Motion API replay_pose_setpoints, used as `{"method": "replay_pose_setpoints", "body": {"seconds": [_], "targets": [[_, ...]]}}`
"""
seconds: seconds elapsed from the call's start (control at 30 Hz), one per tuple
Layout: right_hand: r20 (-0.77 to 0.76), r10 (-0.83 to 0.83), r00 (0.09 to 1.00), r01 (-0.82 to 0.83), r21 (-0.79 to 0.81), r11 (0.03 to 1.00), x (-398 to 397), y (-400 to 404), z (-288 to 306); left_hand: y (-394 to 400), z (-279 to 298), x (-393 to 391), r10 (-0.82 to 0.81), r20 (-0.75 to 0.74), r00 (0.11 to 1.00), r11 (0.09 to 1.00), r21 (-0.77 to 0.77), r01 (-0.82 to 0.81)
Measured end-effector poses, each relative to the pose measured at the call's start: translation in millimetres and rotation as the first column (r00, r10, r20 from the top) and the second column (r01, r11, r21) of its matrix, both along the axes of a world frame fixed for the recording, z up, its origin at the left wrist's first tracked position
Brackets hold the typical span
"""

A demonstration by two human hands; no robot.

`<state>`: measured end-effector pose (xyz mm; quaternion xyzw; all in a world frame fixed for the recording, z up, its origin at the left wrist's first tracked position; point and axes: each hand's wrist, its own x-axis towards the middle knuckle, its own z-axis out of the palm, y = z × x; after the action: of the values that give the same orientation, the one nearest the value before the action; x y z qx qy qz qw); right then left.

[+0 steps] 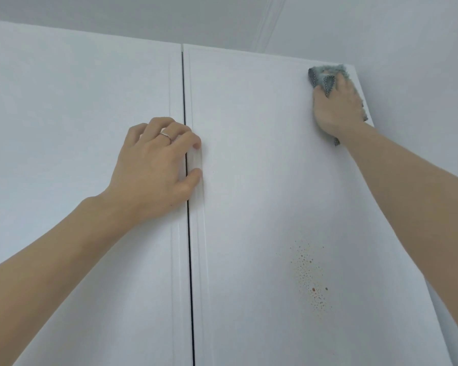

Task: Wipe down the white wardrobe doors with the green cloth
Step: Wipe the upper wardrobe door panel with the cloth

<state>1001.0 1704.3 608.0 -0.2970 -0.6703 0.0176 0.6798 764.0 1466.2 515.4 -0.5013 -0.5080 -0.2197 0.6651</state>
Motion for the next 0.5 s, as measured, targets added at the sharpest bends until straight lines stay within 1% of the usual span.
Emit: {"method": "replay_pose_setpoints", "body": {"seconds": [0.1,0.17,0.27,0.37,0.43,0.5], "targets": [[-0.043,0.014,0.999,-0.017,-0.073,0.997,-10,-9,6,1,-2,-1,-0.004,-0.008,1.000,1.000,-0.006,0.004],[-0.032,0.002,0.999,-0.004,-0.060,0.998,-22,-18,10,0,-3,-3,-0.009,-0.009,1.000,1.000,-0.009,0.009],[0.041,-0.026,0.999,0.023,0.067,0.997,-53,-42,12,-2,-4,-3,-0.012,0.003,1.000,1.000,-0.013,0.012],[0.128,-0.051,0.990,0.019,0.240,0.971,-88,-77,8,-2,-6,-3,-0.022,0.003,1.000,1.000,-0.011,0.022],[0.225,-0.045,0.973,-0.041,0.365,0.930,-106,-100,0,-1,-6,-2,-0.018,-0.003,1.000,1.000,-0.005,0.018],[0.318,-0.027,0.948,-0.126,0.448,0.885,-123,-118,-15,-1,-7,0,-0.009,-0.004,1.000,1.000,0.005,0.009]]}}
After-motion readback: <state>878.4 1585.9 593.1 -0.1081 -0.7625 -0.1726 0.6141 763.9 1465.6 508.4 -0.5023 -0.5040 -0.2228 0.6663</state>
